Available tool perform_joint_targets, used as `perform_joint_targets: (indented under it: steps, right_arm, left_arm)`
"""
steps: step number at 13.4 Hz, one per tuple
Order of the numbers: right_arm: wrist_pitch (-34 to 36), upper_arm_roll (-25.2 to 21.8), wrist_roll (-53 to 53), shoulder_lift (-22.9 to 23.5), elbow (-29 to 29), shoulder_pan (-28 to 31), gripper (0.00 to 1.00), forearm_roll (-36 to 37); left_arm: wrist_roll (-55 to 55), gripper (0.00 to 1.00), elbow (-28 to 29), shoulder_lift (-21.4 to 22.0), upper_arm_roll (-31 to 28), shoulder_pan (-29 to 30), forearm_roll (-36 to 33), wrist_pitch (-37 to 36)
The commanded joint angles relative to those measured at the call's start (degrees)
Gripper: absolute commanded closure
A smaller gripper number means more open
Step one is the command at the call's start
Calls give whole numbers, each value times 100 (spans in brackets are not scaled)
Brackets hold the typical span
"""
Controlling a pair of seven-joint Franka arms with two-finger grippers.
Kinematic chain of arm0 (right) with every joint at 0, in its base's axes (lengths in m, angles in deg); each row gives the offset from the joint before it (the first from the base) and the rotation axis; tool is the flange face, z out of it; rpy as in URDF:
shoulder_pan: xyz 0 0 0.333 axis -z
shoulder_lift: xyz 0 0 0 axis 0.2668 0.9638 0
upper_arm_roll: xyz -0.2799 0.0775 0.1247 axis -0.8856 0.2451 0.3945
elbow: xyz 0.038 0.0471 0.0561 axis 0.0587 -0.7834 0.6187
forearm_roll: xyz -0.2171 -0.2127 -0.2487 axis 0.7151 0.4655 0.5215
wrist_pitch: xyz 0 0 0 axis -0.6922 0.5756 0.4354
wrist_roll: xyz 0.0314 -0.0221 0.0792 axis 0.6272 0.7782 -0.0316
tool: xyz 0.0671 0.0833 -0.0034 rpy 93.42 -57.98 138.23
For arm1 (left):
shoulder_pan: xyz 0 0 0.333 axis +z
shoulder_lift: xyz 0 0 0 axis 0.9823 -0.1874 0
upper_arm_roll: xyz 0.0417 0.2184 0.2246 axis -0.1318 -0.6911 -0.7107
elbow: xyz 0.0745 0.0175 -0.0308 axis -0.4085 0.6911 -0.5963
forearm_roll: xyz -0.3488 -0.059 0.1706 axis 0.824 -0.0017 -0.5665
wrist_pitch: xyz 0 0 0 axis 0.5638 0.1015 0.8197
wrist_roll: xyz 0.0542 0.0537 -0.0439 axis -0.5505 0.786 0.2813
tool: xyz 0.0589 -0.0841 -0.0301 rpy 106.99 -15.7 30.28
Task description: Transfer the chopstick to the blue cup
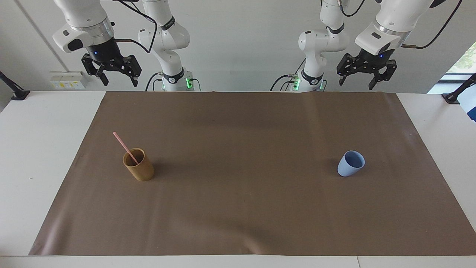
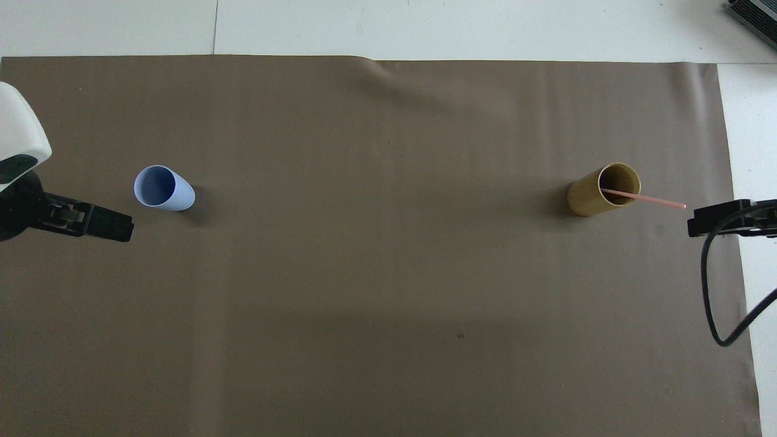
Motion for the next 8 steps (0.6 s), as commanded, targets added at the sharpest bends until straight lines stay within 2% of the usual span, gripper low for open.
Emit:
perform_joint_targets:
  steps: [1, 8]
  right_arm:
    - [67, 31, -252, -79, -63, 98, 0, -37]
    - [67, 31, -305, -88, -72, 125, 0, -46]
  left_arm:
    - [46, 0, 137, 113, -9, 20, -23, 15]
    - [2, 0, 145, 122, -18, 81, -23, 33]
